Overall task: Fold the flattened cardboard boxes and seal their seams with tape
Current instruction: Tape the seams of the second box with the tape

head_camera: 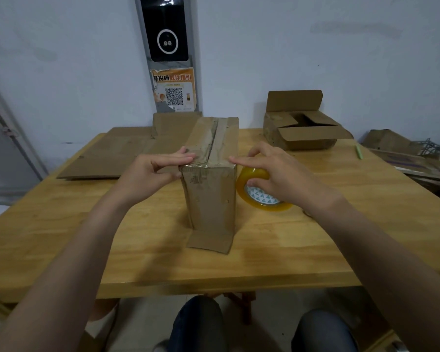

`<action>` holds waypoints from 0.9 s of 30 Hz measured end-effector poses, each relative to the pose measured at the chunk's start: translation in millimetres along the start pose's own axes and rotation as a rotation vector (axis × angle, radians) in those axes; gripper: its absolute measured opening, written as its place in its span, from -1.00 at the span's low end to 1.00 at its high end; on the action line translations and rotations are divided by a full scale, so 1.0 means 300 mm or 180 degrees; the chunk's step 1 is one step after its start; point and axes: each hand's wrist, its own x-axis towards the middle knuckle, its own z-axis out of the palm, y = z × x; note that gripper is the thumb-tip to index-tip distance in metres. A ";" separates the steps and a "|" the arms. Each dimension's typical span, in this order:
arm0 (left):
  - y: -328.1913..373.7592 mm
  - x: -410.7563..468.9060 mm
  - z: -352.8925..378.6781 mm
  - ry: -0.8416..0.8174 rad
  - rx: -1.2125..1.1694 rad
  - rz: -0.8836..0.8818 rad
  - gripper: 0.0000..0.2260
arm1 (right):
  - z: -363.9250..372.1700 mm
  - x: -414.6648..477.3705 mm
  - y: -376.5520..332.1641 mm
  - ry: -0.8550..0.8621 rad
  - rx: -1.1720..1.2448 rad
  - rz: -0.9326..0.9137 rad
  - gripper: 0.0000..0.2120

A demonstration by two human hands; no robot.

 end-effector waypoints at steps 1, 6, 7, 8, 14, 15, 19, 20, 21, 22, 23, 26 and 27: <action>0.002 -0.001 0.002 0.0053 -0.0073 -0.0029 -0.63 | -0.001 0.000 -0.005 0.0009 -0.0001 0.0002 -0.36; 0.004 0.002 0.048 0.0542 -0.0124 -0.0030 -0.72 | 0.004 -0.004 -0.015 0.0064 -0.0075 0.0042 -0.36; 0.005 -0.003 0.065 0.0689 -0.0004 -0.0014 -0.74 | 0.004 -0.006 -0.021 0.0077 -0.0085 0.0051 -0.36; 0.011 -0.011 0.088 0.0836 0.0157 0.0022 -0.75 | 0.004 -0.008 -0.027 0.0083 -0.0098 0.0053 -0.36; 0.088 -0.051 0.291 0.1061 0.1492 0.0239 -0.65 | -0.014 -0.036 -0.051 0.0087 -0.0220 -0.0209 -0.35; 0.089 -0.048 0.318 0.1174 0.1517 0.0201 -0.61 | -0.011 -0.043 -0.049 0.0098 -0.0181 -0.0242 -0.34; 0.062 -0.009 0.376 0.1643 0.1625 0.0081 -0.61 | 0.008 -0.081 -0.016 0.0191 0.0598 -0.0119 -0.35; 0.059 0.005 0.383 0.1725 0.1617 0.0039 -0.63 | 0.015 -0.094 -0.002 0.0231 0.0813 -0.0053 -0.37; 0.060 0.018 0.388 0.1782 0.1585 -0.0002 -0.63 | 0.022 -0.108 0.013 0.0285 0.0957 0.0008 -0.41; 0.061 0.029 0.395 0.1825 0.1551 -0.0023 -0.64 | 0.029 -0.120 0.027 0.0334 0.1014 0.0050 -0.46; 0.061 0.038 0.400 0.1848 0.1523 -0.0027 -0.64 | 0.032 -0.129 0.038 0.0354 0.0997 0.0074 -0.51; 0.063 0.056 0.417 0.1929 0.1454 0.0036 -0.65 | 0.014 -0.133 0.056 0.0203 0.0621 0.0088 -0.58; 0.067 0.058 0.423 0.1949 0.1429 0.0039 -0.66 | 0.003 -0.126 0.059 0.0160 0.0398 0.0065 -0.58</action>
